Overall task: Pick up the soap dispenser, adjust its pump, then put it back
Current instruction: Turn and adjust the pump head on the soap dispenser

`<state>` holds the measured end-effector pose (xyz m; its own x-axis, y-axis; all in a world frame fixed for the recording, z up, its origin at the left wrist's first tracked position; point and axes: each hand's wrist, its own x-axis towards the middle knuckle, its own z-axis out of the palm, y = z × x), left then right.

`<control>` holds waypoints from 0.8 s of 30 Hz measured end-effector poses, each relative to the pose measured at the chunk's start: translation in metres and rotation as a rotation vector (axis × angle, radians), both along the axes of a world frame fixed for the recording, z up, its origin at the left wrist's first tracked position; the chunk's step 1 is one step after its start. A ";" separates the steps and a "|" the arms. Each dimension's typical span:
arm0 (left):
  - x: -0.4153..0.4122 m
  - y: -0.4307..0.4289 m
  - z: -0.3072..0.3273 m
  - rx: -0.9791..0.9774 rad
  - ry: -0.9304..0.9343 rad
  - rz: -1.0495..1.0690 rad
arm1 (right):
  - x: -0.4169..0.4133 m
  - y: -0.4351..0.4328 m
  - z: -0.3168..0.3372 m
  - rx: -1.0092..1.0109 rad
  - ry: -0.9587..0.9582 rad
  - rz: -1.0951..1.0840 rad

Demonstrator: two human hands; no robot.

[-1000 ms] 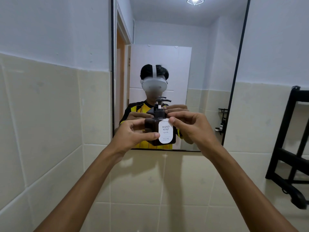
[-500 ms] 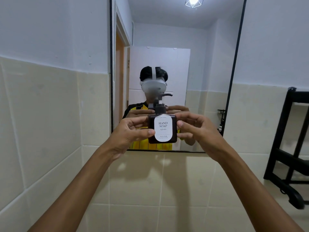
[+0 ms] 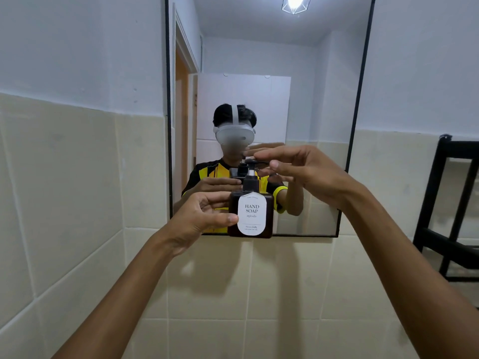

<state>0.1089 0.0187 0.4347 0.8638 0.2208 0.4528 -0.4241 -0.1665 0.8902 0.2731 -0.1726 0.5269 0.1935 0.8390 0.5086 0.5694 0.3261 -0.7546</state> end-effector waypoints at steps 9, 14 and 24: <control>0.000 0.001 -0.001 0.007 0.036 -0.038 | 0.000 0.008 -0.007 0.015 0.075 0.064; -0.001 0.002 0.000 0.011 0.043 -0.100 | 0.000 0.007 -0.005 0.002 0.001 0.117; 0.003 0.002 -0.003 0.019 0.036 -0.043 | -0.002 0.012 -0.005 0.053 -0.005 0.031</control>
<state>0.1120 0.0212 0.4314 0.8882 0.1749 0.4249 -0.3989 -0.1654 0.9020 0.2715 -0.1604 0.5223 0.1651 0.8163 0.5535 0.5619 0.3834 -0.7330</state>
